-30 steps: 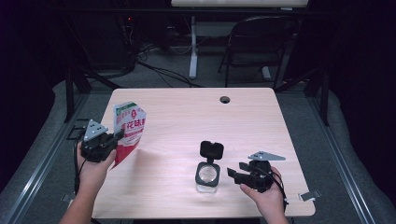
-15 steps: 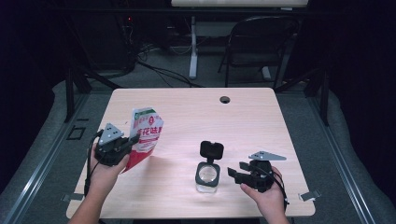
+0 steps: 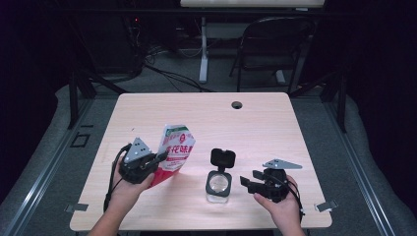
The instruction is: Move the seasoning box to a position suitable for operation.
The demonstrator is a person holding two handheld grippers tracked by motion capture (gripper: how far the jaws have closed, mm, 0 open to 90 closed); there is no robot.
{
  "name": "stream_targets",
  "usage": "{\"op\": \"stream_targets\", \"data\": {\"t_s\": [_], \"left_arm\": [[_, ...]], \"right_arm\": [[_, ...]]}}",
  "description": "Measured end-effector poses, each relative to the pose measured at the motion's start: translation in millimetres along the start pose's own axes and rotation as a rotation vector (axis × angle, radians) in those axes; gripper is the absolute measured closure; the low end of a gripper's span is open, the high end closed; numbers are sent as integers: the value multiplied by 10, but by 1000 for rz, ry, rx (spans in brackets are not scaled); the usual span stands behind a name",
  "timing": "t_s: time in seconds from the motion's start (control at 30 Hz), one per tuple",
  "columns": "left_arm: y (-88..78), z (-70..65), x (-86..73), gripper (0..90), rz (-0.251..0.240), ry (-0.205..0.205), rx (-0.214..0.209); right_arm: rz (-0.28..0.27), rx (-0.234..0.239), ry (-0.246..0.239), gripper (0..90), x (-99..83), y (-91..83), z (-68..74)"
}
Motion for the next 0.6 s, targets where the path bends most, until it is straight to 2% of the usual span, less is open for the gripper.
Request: {"op": "stream_targets", "data": {"t_s": [0.2,0.33,0.4,0.5,0.6], "left_arm": [[43,-132,-16,900,-5,9,-41],[70,-168,-78,900,3,9,-63],[67,-171,-108,900,-5,-4,-77],[37,-176,-145,900,-15,-20,-100],[6,-189,-209,900,-23,-38,-115]], "right_arm": [[2,1,-2,425,-2,2,2],[2,2,-2,425,-1,2,4],[0,4,1,425,2,2,7],[0,-5,-22,425,12,-3,-1],[-12,10,-26,414,38,-24,16]]}}
Point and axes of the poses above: each handheld gripper's, and its own axes: y roughly forward along the jaws, x roughly out of its top, z roughly to its left, the point moved 8 cm from there along y, roughly forward along the jaws, and after that the axes turned 11 degrees about -x, right-handed, at the moved point
